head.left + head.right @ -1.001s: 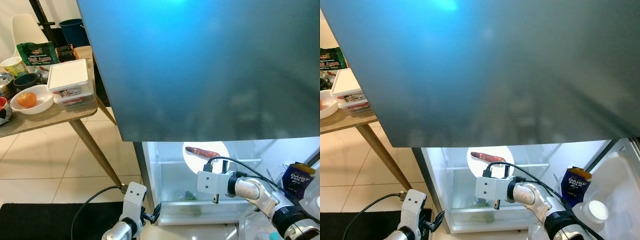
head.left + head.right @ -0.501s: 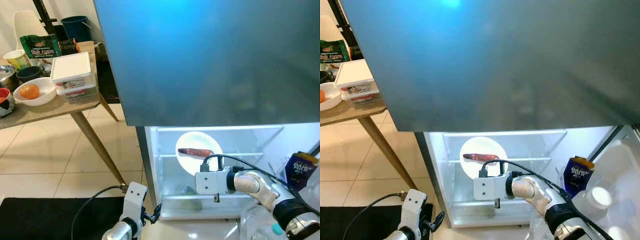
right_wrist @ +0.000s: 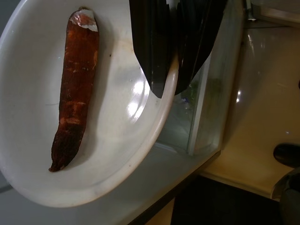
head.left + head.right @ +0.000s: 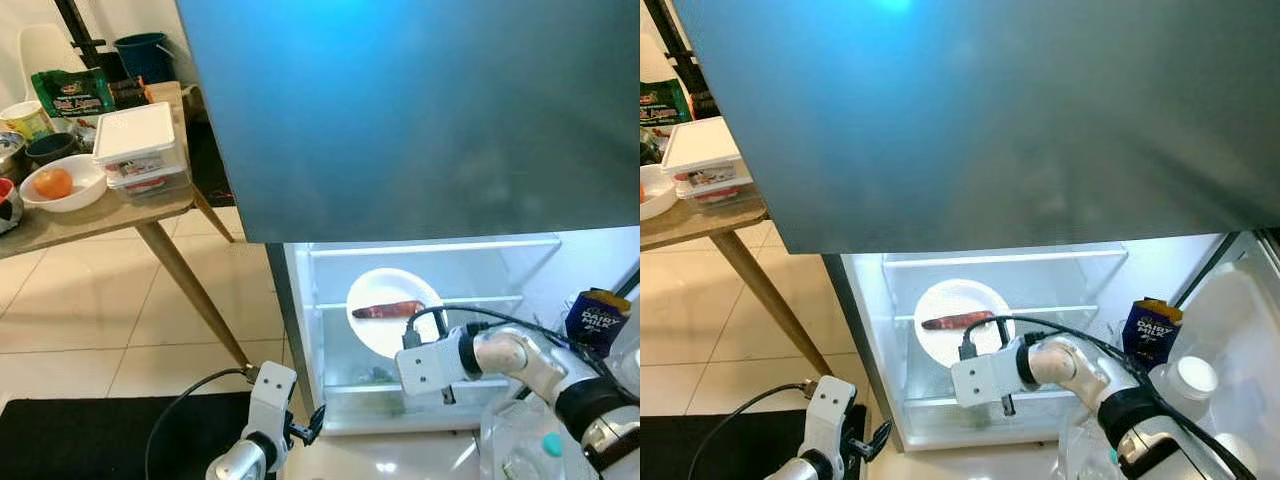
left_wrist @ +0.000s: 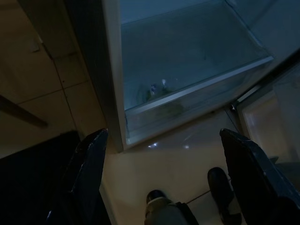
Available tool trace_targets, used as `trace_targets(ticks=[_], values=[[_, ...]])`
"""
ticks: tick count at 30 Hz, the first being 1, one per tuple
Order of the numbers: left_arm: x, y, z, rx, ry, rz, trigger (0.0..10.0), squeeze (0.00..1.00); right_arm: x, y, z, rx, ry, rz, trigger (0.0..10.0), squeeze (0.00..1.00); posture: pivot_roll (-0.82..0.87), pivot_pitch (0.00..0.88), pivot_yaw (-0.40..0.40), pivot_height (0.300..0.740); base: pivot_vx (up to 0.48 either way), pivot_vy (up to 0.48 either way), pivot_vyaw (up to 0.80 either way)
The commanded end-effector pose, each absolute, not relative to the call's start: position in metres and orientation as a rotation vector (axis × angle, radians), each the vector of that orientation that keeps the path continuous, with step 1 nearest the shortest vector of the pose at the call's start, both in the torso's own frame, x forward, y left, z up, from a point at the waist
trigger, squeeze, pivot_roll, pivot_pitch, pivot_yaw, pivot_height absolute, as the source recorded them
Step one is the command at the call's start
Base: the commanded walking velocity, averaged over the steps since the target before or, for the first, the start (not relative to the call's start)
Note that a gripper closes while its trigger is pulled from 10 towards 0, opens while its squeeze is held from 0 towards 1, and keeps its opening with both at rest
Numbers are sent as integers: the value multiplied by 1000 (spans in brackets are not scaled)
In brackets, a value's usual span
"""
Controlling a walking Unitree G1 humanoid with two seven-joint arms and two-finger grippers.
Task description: Restocking fridge
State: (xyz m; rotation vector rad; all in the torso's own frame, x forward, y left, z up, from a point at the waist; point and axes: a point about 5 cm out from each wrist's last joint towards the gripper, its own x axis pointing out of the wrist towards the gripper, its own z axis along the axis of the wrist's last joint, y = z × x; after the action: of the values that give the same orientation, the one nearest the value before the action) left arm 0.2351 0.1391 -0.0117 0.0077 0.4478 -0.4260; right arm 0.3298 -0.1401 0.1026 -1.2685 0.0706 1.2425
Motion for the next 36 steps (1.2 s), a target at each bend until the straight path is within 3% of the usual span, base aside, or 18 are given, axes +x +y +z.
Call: trace_targets(ticks=[1, 14, 25, 36], values=[[229, 142, -18, 28, 481, -432, 10000, 0, 332, -136, 110, -1273, 34, 1255, 10000, 0, 44, 135, 42, 661, 0, 0, 0], [228, 142, -19, 27, 483, -433, 10000, 0, 355, -130, 160, -1410, -25, 1278, 10000, 0, 49, 122, 36, 661, 0, 0, 0], [227, 144, -19, 31, 482, -432, 10000, 0, 357, -123, 159, -1410, -35, 1287, 10000, 0, 54, 128, 40, 631, 0, 0, 0], [228, 145, -18, 32, 482, -432, 10000, 0, 362, -119, 166, -1415, -37, 1274, 10000, 0, 54, 131, 42, 631, 0, 0, 0]])
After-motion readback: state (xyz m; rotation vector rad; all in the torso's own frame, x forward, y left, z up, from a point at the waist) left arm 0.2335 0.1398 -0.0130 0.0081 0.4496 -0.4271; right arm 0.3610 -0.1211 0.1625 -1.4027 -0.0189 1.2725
